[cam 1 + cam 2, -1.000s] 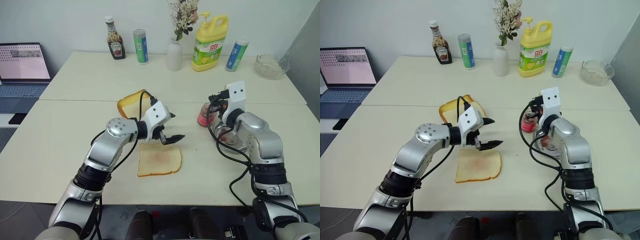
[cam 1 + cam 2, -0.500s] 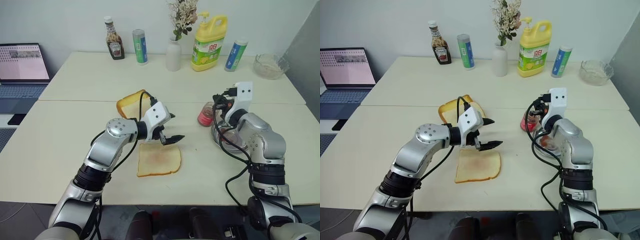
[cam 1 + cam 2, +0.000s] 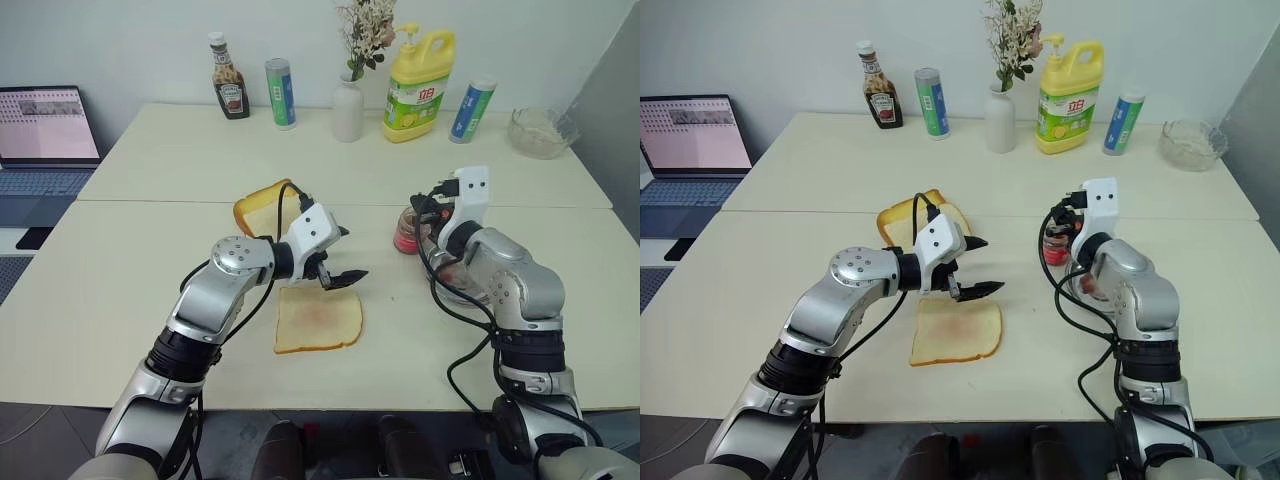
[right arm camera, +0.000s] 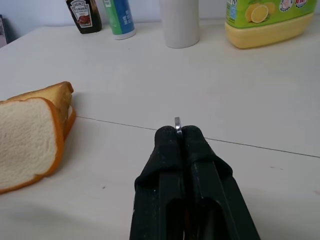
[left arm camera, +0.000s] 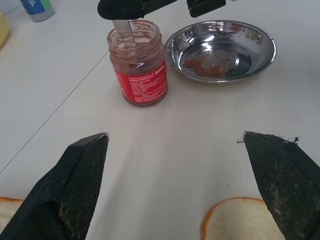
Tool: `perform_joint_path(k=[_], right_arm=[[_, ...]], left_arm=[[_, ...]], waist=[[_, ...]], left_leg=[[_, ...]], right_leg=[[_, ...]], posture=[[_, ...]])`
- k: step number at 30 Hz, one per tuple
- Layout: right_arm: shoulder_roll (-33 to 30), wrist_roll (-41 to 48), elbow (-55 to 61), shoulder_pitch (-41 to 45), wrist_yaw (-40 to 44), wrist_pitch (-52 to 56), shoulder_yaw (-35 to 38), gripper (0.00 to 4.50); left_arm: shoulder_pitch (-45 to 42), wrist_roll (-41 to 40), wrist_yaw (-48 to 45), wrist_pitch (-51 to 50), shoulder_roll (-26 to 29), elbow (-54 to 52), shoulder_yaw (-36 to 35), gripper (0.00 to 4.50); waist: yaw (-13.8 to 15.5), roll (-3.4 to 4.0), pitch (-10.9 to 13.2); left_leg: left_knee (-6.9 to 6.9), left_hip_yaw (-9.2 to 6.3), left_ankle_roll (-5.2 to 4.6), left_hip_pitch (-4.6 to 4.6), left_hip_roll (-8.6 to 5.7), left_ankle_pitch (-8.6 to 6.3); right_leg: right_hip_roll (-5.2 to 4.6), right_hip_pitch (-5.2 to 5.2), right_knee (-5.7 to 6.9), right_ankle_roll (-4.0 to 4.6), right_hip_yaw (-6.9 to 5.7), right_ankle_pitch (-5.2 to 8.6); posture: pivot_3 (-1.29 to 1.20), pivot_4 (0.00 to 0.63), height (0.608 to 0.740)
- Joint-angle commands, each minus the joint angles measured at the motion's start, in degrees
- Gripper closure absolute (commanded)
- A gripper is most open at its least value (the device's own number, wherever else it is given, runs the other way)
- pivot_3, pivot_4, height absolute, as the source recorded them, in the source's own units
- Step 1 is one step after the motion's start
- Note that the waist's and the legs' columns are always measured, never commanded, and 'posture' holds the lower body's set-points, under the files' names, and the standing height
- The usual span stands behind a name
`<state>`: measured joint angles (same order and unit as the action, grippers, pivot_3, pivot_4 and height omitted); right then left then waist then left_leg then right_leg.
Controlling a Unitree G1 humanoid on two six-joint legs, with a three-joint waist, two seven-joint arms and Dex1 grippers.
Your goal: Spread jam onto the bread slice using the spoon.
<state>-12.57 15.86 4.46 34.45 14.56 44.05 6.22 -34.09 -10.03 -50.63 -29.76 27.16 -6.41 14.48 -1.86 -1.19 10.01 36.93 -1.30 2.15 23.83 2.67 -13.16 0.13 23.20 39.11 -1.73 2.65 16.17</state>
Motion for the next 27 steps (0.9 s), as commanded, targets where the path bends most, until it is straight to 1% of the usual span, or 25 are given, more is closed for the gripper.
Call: perform_joint_path(k=[1,9,14,27], right_arm=[[0.5,0.6,-1.1,-0.9,-0.3,-0.3,0.5,4.44],[4.3,7.6,-2.9,0.0,-1.8,0.3,8.7,4.44],[5.2,11.7,-1.8,1.2,-2.3,1.7,11.5,4.44],[5.7,18.0,-1.2,2.8,-5.8,2.3,15.9,4.44]], left_arm=[[-0.6,0.4,0.2,0.8,0.2,-1.6,0.0,0.0],[-0.6,0.6,0.4,1.0,0.1,-1.5,0.0,0.0],[-0.5,0.6,0.6,1.0,-0.1,-1.5,0.0,0.0],[-0.4,0.7,0.6,1.1,-0.1,-1.3,0.1,0.0]], waist=[[0.0,0.0,0.0],[0.0,0.0,0.0],[-0.1,0.0,0.0],[0.0,0.01,0.0]], left_leg=[[0.0,0.0,0.0,0.0,0.0,0.0],[0.0,0.01,0.0,0.0,0.01,0.0],[-0.01,0.01,0.0,0.0,0.01,0.0],[-0.02,0.01,0.0,0.02,0.0,0.0]], right_leg=[[0.0,0.0,0.0,0.0,0.01,0.0],[0.0,0.0,0.0,0.0,0.01,0.0],[0.0,0.0,0.0,0.0,0.01,0.0],[-0.01,0.02,-0.01,0.0,0.01,0.0]], posture=[[0.0,0.15,0.74],[0.0,0.15,0.74],[0.0,0.15,0.74],[0.0,0.15,0.74]])
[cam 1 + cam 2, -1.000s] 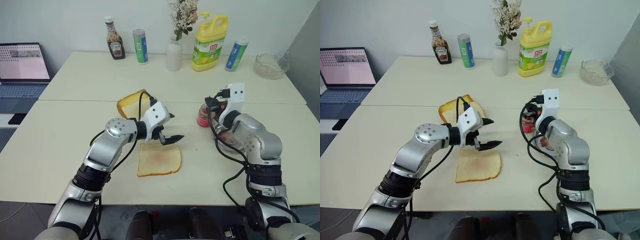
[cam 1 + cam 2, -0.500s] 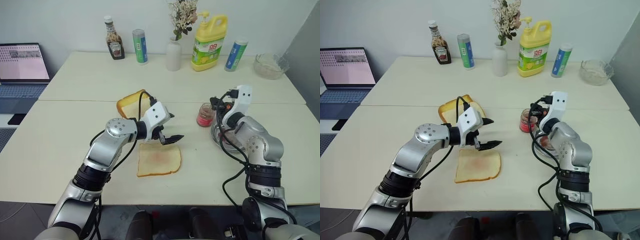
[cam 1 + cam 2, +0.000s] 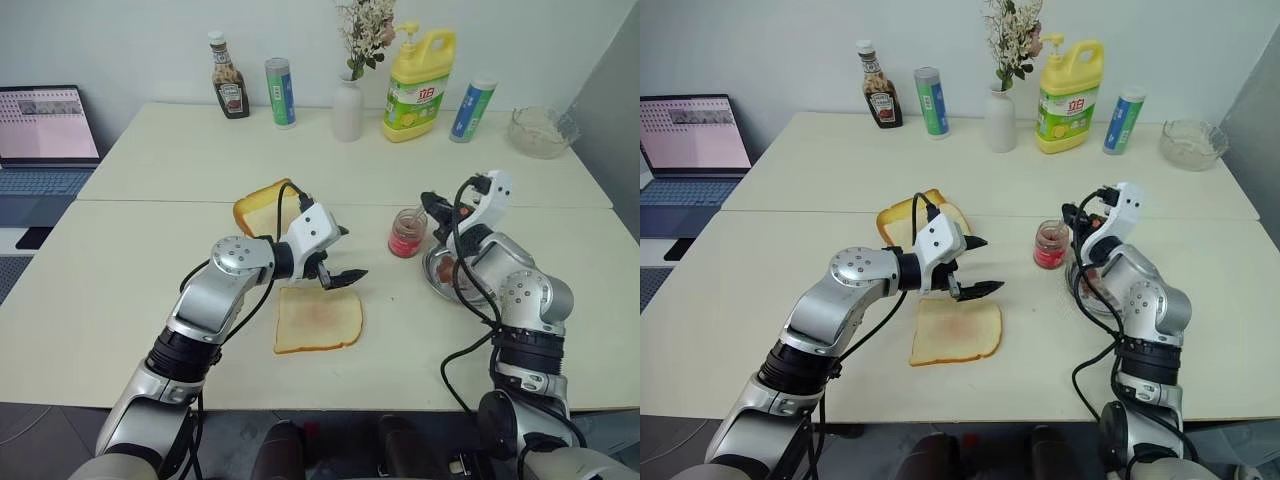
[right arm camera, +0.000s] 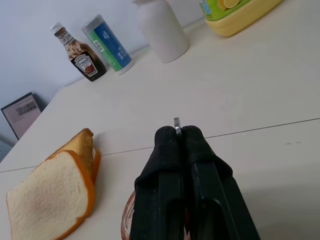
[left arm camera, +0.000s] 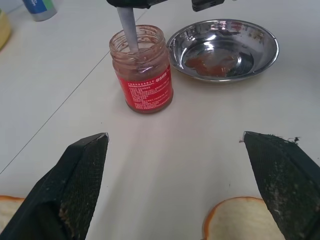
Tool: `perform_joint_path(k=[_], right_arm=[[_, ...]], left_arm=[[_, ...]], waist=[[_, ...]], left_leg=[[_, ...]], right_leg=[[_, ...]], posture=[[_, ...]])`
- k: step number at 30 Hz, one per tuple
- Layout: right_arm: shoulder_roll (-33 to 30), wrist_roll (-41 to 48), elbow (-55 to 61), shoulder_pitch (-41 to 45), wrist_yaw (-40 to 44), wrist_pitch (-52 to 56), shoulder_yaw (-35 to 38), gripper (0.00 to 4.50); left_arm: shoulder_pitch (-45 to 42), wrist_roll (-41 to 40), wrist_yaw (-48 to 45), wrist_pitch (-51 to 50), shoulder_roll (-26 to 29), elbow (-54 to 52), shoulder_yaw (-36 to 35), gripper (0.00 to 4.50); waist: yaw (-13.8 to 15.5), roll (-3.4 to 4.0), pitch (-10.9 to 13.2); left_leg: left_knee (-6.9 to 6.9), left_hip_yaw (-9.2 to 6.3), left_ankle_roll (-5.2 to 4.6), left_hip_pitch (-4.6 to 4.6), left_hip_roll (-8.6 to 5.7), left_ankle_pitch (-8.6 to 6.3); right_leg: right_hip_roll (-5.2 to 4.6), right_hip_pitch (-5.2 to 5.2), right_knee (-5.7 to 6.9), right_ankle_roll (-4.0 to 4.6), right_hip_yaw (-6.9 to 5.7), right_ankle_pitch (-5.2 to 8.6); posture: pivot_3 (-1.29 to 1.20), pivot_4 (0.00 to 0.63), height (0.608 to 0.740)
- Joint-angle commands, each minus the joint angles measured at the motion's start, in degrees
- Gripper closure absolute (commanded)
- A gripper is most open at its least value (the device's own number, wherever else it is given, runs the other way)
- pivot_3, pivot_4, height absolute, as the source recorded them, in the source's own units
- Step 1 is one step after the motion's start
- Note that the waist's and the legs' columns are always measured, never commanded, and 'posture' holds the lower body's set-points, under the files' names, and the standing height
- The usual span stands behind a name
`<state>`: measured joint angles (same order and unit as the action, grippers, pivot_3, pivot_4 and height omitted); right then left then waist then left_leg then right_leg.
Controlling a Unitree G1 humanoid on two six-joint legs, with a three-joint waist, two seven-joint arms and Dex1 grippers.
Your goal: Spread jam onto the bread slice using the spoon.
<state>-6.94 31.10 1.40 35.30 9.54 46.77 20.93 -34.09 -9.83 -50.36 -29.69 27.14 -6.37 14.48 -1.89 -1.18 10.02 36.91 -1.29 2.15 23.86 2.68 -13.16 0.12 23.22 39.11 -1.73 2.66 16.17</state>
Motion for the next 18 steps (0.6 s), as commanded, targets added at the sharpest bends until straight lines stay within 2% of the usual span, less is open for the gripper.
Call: perform_joint_path(k=[1,18], right_arm=[[0.0,3.1,1.7,2.1,-1.0,-0.3,1.5,4.44],[-0.1,12.4,0.8,3.5,-8.6,0.7,8.0,4.44]], left_arm=[[-0.4,0.5,0.4,1.0,-0.1,-1.3,0.1,0.0],[-0.6,0.7,0.4,1.3,-0.3,-0.9,0.2,0.0]], waist=[[0.0,0.0,0.0],[0.0,0.0,0.0]], left_leg=[[0.0,0.0,0.0,0.0,0.0,0.0],[0.0,0.01,0.0,0.01,0.0,0.0]], right_leg=[[0.0,0.0,0.0,0.0,0.0,0.0],[-0.01,0.0,-0.01,0.0,0.0,0.0]], posture=[[0.0,0.15,0.74],[0.0,0.15,0.74]])
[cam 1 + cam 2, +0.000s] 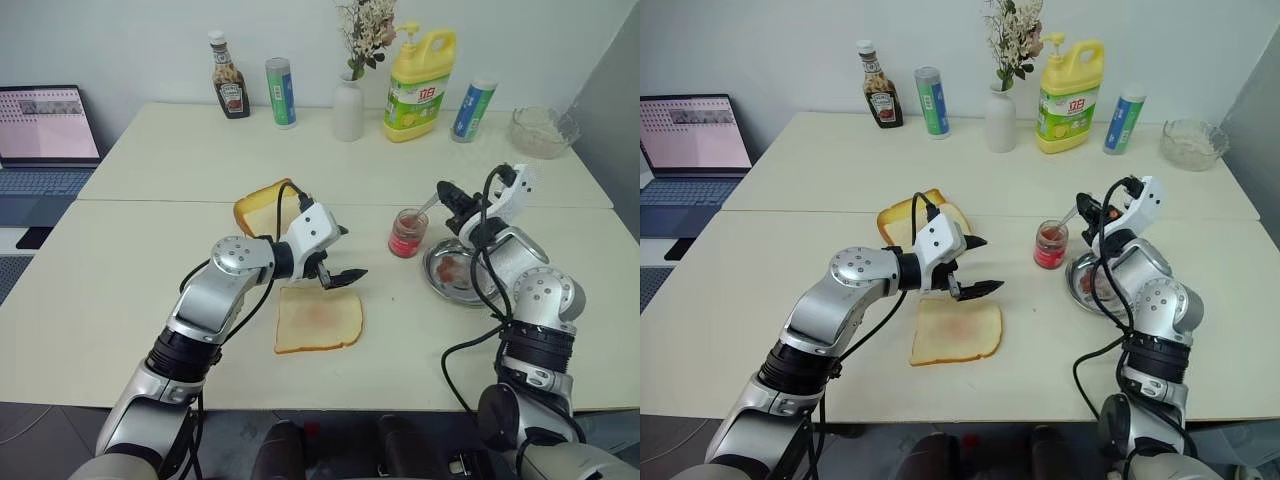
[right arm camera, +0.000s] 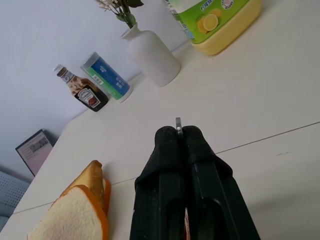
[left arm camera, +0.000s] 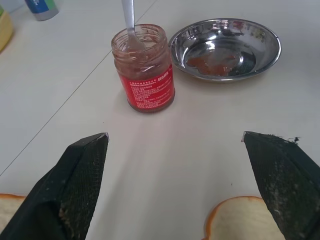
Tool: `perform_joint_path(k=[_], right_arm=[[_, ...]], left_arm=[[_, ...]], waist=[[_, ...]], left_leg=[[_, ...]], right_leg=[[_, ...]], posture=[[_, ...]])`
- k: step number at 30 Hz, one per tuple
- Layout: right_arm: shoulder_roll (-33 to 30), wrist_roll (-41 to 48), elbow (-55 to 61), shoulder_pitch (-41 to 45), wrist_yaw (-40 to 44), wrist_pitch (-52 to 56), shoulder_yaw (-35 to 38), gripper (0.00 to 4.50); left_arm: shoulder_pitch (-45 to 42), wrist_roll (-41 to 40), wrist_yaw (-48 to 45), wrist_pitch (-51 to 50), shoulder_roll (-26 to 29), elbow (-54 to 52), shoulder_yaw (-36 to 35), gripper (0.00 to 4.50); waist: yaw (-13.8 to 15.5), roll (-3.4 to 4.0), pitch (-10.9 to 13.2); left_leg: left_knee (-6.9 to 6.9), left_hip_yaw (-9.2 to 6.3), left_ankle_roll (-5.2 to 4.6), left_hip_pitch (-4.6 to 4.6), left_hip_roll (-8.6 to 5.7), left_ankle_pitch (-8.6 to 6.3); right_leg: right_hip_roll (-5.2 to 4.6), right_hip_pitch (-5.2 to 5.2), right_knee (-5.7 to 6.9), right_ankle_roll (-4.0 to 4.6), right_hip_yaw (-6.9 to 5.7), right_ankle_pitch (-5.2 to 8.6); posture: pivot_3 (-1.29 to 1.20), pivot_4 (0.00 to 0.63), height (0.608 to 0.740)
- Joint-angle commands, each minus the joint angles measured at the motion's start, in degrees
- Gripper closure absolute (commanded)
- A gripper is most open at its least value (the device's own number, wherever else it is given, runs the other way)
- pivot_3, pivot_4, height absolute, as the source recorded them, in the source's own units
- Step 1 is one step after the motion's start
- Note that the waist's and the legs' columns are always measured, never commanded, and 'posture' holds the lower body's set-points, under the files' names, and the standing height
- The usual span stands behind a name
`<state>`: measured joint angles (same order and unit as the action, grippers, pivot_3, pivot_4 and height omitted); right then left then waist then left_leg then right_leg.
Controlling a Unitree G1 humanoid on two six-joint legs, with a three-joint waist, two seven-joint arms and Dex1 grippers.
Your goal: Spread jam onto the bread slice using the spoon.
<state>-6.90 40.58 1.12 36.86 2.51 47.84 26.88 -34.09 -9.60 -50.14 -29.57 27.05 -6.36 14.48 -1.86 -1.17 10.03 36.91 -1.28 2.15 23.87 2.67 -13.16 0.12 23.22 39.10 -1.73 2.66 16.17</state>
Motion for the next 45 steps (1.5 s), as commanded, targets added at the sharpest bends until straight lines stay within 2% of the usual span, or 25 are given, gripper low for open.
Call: perform_joint_path(k=[1,10,30,45], right_arm=[[-0.2,3.5,1.0,1.9,-2.0,-0.2,2.3,4.44],[0.0,9.6,0.9,1.7,-6.7,1.0,5.2,4.44],[-3.0,15.7,4.5,0.8,-10.7,3.0,4.0,4.44],[-4.3,23.4,6.2,-0.2,-15.1,3.1,6.1,4.44]], left_arm=[[-0.6,0.5,0.2,1.2,-0.2,-0.9,0.2,0.0],[-1.0,0.8,-0.1,1.6,-0.5,-0.2,0.3,0.0],[-1.0,1.1,-0.2,2.7,-0.9,0.2,0.0,0.0],[-1.2,-2.4,-1.6,4.5,-1.3,-0.7,-2.5,0.0]], waist=[[0.0,0.0,0.0],[0.0,0.0,0.0],[0.0,0.01,0.0],[0.0,0.01,0.0]], left_leg=[[0.0,0.0,0.0,0.0,0.0,0.0],[0.0,0.01,0.0,0.01,0.0,0.0],[-0.01,0.01,0.0,0.01,0.0,0.0],[-0.02,0.01,-0.01,0.03,0.0,0.0]], right_leg=[[0.0,0.0,0.0,0.0,0.0,0.0],[0.0,0.0,-0.01,0.0,0.01,0.0],[0.0,0.0,-0.02,0.0,0.01,0.0],[0.0,0.01,-0.03,0.0,0.01,0.0]], posture=[[0.0,0.15,0.74],[0.0,0.15,0.74],[0.0,0.15,0.74],[0.0,0.15,0.74]])
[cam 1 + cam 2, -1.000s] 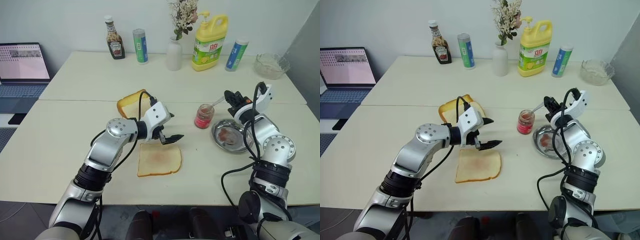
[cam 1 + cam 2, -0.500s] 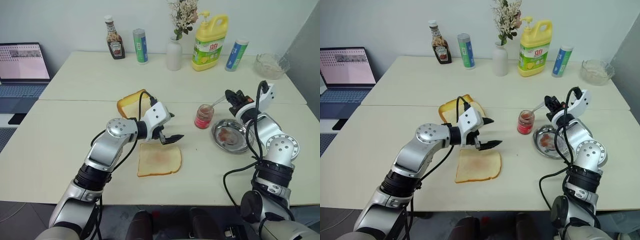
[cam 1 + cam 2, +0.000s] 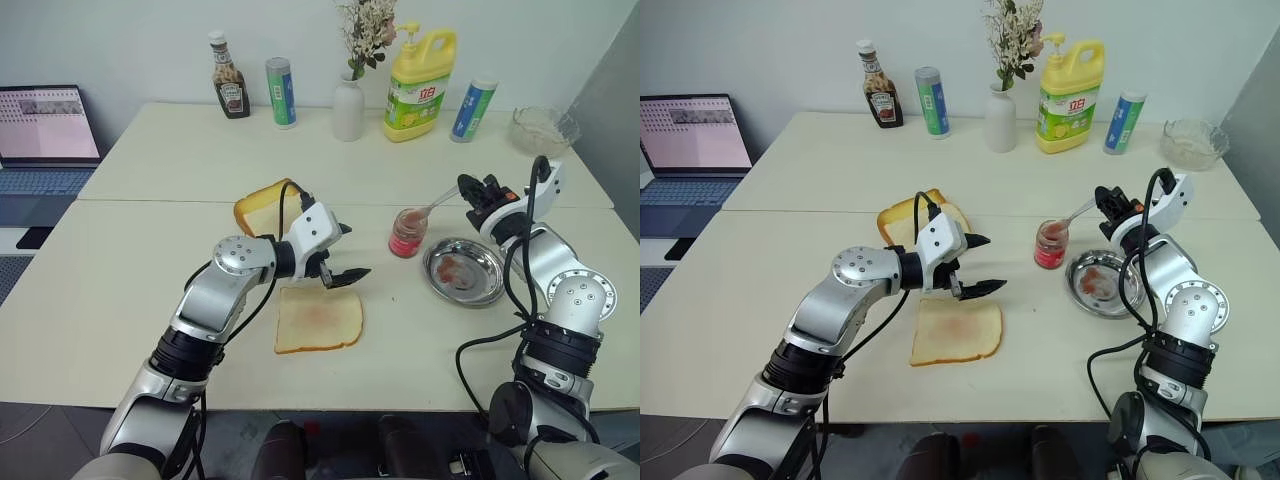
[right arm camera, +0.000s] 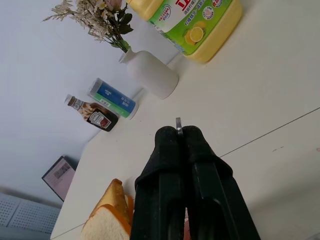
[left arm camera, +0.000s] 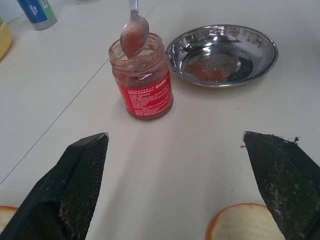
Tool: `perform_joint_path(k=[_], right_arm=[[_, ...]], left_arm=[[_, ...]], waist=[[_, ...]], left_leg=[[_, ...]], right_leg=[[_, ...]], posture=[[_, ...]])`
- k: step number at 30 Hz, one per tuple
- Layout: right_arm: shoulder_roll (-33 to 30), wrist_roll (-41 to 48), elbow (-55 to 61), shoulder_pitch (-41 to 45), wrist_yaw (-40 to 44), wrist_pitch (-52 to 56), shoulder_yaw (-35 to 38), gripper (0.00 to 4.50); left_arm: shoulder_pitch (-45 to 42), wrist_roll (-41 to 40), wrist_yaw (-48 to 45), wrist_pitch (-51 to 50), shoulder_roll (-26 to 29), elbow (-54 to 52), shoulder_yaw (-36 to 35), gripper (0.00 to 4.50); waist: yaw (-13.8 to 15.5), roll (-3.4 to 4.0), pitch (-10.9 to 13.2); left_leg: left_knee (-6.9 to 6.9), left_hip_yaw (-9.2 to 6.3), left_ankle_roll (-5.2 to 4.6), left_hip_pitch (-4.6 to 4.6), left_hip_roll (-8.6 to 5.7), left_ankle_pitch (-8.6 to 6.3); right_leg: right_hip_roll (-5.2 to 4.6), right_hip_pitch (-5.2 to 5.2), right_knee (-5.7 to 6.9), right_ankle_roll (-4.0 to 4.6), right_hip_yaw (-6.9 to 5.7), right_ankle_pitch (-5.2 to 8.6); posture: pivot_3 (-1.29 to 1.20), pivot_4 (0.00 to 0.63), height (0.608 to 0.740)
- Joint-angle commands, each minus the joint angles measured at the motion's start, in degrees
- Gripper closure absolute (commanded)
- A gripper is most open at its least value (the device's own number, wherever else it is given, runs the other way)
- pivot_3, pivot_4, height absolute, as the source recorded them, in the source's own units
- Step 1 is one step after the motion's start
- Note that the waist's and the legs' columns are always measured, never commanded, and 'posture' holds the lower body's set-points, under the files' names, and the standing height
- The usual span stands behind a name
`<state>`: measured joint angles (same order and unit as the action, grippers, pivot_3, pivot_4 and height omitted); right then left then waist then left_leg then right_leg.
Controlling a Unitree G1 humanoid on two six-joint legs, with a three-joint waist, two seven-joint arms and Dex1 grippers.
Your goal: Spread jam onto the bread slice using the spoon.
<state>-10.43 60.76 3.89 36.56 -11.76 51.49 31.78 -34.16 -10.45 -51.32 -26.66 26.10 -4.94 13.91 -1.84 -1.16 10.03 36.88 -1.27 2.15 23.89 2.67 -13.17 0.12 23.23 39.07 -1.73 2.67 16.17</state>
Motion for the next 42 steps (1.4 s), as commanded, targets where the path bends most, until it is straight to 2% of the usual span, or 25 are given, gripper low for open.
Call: perform_joint_path(k=[1,5,9,14,17,24,30,35,42], right_arm=[[-0.9,3.7,3.5,0.0,-1.0,-0.6,1.2,4.44],[-0.3,6.9,3.5,-0.2,-2.6,-1.4,2.1,4.44],[-0.2,12.8,7.1,0.0,-3.9,-0.2,0.3,4.44],[0.4,19.8,10.9,0.1,-7.7,0.2,-3.2,4.44],[2.0,24.4,13.6,-0.3,-10.0,1.2,-8.4,4.44],[2.6,23.8,13.8,-3.4,-6.6,3.3,-20.3,4.44],[2.4,17.2,12.5,-4.7,1.5,3.7,-29.1,4.44],[-0.1,4.6,12.0,-4.6,12.9,2.2,-38.5,4.44],[-4.0,-11.4,13.5,-5.9,25.7,-3.0,-48.9,4.44]], left_arm=[[-1.2,-1.9,-0.5,1.7,-0.4,-2.1,-2.0,0.0],[-1.0,-4.4,-1.7,1.4,-0.2,-3.1,-3.2,0.0],[0.7,-10.1,-4.9,-1.6,3.7,-6.7,-7.5,0.0],[4.3,-13.4,-8.7,-3.6,11.4,-10.1,-11.9,0.0],[9.9,-12.8,-13.4,-1.3,19.6,-11.1,-14.9,0.0],[26.4,-11.8,-21.2,6.0,31.9,-11.9,-22.3,0.0],[35.2,-10.4,-17.8,9.5,30.5,-14.4,-24.5,0.0],[41.1,-9.9,-13.2,10.3,26.9,-19.5,-23.9,0.0],[41.5,-11.8,-9.5,8.0,25.0,-21.7,-25.6,0.0]], waist=[[0.0,0.0,0.0],[0.0,0.0,0.0],[-0.2,0.05,0.0],[-0.4,0.1,0.1],[-0.9,0.15,0.1],[-1.2,0.2,0.2],[-0.6,0.21,0.2],[-0.6,0.21,0.2],[-0.4,0.19,0.2]], left_leg=[[0.0,0.0,0.0,0.0,0.0,0.0],[0.0,0.01,0.0,0.0,0.0,0.0],[-0.02,0.02,0.0,0.02,0.02,0.0],[-0.09,-0.02,-0.01,-0.01,0.07,0.0],[-0.09,0.01,-0.01,-0.01,0.07,0.0],[-0.21,-0.03,-0.01,-0.02,0.11,-0.01],[-0.22,-0.01,-0.01,-0.01,0.09,-0.01],[-0.22,0.01,-0.01,-0.02,0.11,-0.01],[-0.21,-0.05,-0.01,-0.02,0.12,-0.01]], right_leg=[[0.0,0.0,0.0,0.0,0.0,0.0],[0.0,0.0,0.0,0.0,0.0,0.0],[0.01,0.04,0.0,0.0,0.02,0.0],[0.07,0.06,0.0,0.02,0.0,0.02],[0.06,0.06,-0.01,0.02,0.04,0.02],[0.02,0.1,-0.02,0.25,-0.04,0.15],[-0.07,0.11,-0.06,0.29,-0.07,0.19],[-0.06,0.12,-0.06,0.3,-0.05,0.2],[-0.02,0.13,-0.03,0.31,-0.11,0.21]], posture=[[0.0,0.15,0.74],[0.0,0.15,0.74],[0.0,0.15,0.74],[0.0,0.15,0.74],[0.0,0.15,0.74],[0.0,0.15,0.74],[0.0,0.15,0.74],[0.0,0.15,0.74],[0.0,0.15,0.74]])
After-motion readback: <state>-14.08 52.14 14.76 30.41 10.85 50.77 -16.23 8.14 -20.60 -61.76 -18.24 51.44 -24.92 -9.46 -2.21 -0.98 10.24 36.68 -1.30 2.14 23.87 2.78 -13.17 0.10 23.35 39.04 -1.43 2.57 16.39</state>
